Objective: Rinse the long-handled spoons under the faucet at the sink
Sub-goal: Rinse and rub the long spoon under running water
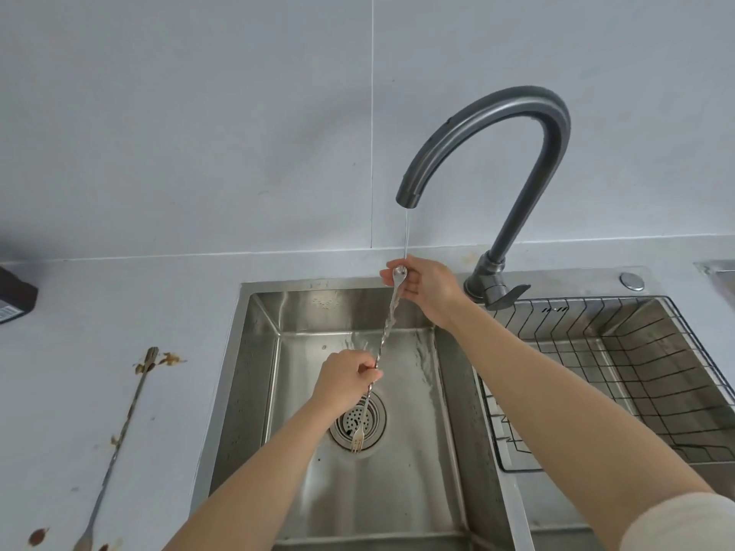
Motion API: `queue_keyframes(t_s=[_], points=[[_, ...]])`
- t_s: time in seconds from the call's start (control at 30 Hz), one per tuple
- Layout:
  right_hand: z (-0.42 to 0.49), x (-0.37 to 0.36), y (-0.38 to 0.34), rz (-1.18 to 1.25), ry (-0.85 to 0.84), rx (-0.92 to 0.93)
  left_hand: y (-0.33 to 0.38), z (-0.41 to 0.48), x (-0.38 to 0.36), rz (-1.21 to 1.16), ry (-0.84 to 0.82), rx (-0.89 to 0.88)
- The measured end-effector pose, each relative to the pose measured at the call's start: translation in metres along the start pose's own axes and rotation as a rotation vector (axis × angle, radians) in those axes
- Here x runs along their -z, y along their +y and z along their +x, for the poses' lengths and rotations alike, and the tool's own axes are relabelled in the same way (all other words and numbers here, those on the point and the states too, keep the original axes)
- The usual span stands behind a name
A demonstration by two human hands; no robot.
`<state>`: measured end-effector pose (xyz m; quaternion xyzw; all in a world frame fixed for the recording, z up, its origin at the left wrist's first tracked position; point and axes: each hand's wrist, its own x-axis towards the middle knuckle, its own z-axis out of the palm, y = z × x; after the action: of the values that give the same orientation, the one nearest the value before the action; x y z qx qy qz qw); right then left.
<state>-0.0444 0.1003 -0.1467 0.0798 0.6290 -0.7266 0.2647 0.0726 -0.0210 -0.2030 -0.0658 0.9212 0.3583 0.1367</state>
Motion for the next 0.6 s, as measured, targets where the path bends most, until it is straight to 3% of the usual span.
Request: queue_keyframes(t_s=[0.4, 0.6], points=[[-0.0036, 0.004, -0.0007, -0.111, -0.011, 0.025, 0.0012, -0.0016, -0.0051, -0.074, -0.022, 0.02], [-0.0003, 0.0015, -0.0062, -0.209, 0.095, 0.041, 0.0053, 0.0001, -0.0013, -0.078, -0.002, 0.0]])
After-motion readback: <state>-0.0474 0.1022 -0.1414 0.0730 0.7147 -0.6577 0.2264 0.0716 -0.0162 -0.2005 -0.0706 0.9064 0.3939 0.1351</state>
